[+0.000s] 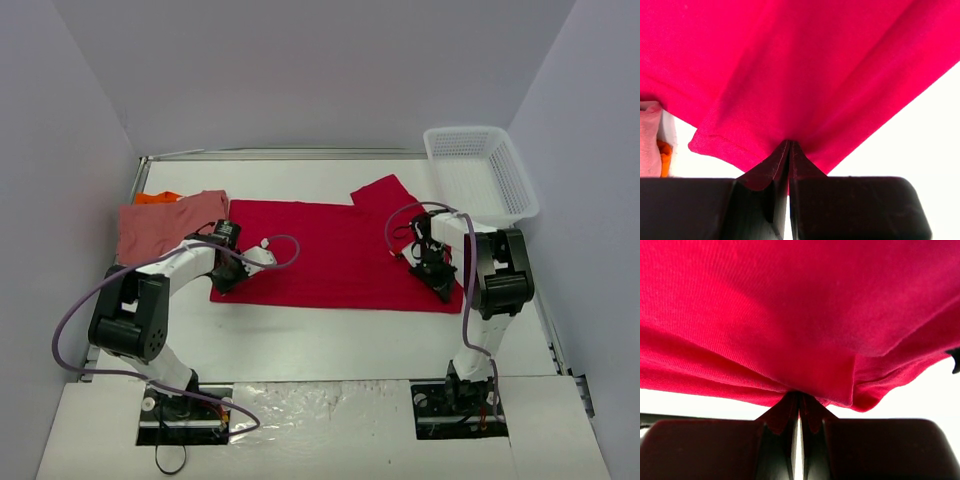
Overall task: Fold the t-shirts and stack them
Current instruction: Fold the flattened tshirt in 1/3 of the way
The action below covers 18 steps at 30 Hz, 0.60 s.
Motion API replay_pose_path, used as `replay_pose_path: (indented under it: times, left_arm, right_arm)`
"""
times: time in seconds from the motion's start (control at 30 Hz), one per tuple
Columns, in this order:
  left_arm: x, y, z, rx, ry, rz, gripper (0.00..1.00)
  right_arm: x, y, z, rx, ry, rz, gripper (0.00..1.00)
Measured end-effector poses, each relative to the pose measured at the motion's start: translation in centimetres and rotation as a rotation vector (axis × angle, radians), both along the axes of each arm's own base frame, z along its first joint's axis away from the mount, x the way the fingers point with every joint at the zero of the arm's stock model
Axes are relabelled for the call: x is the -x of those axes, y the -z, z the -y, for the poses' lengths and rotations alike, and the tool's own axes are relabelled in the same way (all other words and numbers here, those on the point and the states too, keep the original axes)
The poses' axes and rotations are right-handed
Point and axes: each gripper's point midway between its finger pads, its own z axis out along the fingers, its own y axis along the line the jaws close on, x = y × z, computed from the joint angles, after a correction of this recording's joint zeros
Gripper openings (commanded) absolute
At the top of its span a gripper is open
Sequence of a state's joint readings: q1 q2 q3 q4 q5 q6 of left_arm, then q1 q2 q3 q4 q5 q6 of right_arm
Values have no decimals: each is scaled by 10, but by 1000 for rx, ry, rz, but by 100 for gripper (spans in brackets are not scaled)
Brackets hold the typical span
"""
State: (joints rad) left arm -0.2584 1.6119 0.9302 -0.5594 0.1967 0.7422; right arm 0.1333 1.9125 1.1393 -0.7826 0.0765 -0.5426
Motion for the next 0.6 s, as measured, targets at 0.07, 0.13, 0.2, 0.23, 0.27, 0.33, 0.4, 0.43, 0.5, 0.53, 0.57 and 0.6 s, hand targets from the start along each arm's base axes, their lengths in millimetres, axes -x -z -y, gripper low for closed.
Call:
replay_pose_path:
  times: [0.07,0.13,0.2,0.23,0.27,0.33,0.4,0.43,0.5,0.53,0.57,0.6]
  left_arm:
    - [3,0,0,-10,14,-14,2]
    - [7,0,0,-17,25,-37,2]
    - [9,0,0,-25,35,-63,2]
    - [11,-1,0,-28,39,-75,2]
    - [13,0,0,-31,41,-87,3]
    - [20,-1,-1,-36,43,-118,2]
    - [29,-4,-5,-49,41,-162,2]
    - [34,-7,-8,-59,38,-192,2]
    - [34,-19,-10,-63,30,-213,2]
    - [30,-28,-10,-62,26,-210,2]
    - [22,-39,-9,-57,23,-195,2]
    - [11,-53,-7,-46,19,-163,2]
  right_arm:
    - [6,0,0,4,-1,-20,0]
    - [12,0,0,10,-7,-42,0]
    - [17,0,0,14,-12,-65,0]
    - [19,0,0,16,-12,-76,0]
    - [21,0,0,17,-13,-86,0]
    - [22,-1,-1,17,-11,-99,0]
    - [20,-2,-3,5,-5,-112,2]
    - [18,-3,-5,-1,-2,-114,3]
    - [5,-6,-11,-26,4,-98,4]
    - [-6,-9,-15,-43,6,-75,5]
    - [-19,-15,-19,-61,7,-47,8]
    - [-35,-21,-24,-83,8,-9,8]
